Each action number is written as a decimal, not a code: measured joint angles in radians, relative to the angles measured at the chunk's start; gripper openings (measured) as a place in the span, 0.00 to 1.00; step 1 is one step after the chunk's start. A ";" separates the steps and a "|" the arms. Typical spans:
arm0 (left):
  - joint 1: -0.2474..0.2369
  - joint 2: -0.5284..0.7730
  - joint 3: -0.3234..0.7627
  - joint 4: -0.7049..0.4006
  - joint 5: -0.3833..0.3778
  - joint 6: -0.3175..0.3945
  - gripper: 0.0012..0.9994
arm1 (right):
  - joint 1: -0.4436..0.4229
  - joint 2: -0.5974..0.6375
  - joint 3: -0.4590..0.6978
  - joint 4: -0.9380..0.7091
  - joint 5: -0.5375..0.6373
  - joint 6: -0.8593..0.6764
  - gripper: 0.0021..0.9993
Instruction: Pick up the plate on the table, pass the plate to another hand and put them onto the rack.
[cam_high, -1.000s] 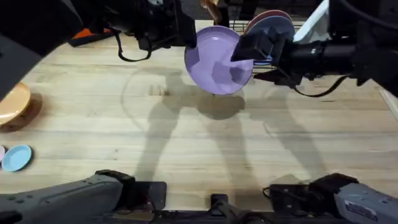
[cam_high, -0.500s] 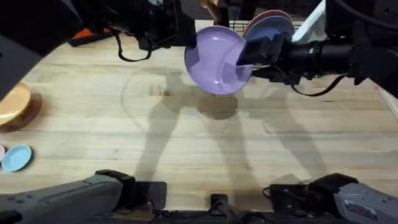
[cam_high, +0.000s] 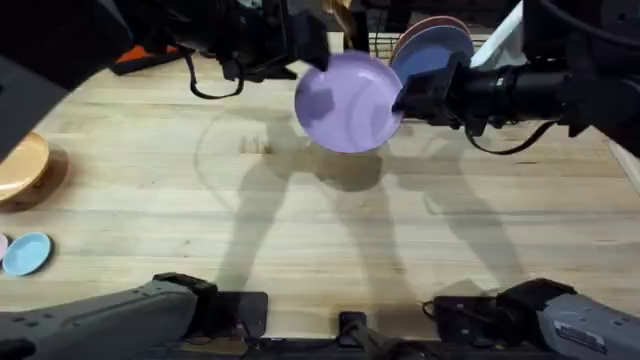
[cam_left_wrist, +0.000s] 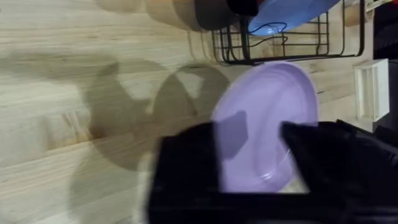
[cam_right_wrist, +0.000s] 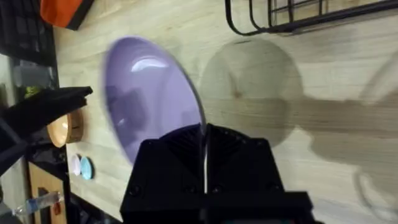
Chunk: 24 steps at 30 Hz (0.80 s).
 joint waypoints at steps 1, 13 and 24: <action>0.000 0.000 0.000 0.000 0.003 -0.001 0.73 | 0.000 0.000 0.000 0.000 0.001 0.000 0.03; 0.000 0.000 0.000 0.000 0.009 -0.005 0.99 | 0.000 0.000 0.000 0.000 0.015 -0.001 0.03; 0.023 0.000 0.000 0.000 0.009 -0.004 0.99 | -0.054 -0.001 0.000 0.067 0.037 -0.221 0.03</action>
